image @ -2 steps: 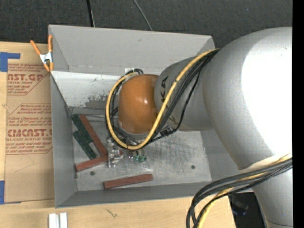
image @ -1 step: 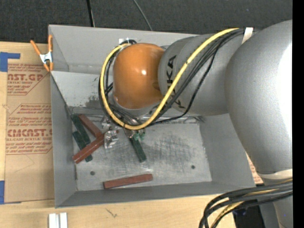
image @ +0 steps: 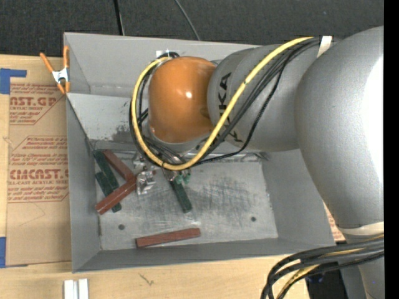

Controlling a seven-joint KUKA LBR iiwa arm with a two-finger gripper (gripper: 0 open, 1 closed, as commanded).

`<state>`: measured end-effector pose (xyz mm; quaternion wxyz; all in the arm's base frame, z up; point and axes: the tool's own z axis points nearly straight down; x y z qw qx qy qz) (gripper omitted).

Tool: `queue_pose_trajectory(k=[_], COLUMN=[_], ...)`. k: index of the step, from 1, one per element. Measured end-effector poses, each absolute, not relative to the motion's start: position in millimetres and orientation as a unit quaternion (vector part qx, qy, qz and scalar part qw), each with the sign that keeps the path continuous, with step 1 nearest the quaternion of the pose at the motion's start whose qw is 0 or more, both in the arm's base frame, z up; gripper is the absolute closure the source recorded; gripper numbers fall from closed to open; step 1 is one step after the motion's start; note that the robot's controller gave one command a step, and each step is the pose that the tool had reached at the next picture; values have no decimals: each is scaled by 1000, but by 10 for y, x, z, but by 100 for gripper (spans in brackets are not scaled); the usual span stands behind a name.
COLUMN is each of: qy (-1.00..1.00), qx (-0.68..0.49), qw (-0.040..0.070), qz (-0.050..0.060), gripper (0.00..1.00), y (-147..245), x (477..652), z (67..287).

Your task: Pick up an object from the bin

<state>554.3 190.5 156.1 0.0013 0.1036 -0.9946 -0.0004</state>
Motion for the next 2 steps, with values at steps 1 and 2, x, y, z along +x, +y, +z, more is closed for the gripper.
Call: queue_pose_trajectory(k=[1, 2], qy=[-993, -996], qx=[114, 87], qw=[0, 0], qz=[0, -1], gripper=[100, 100], y=[1989, 1963], x=[5624, 5589], z=[1719, 2082])
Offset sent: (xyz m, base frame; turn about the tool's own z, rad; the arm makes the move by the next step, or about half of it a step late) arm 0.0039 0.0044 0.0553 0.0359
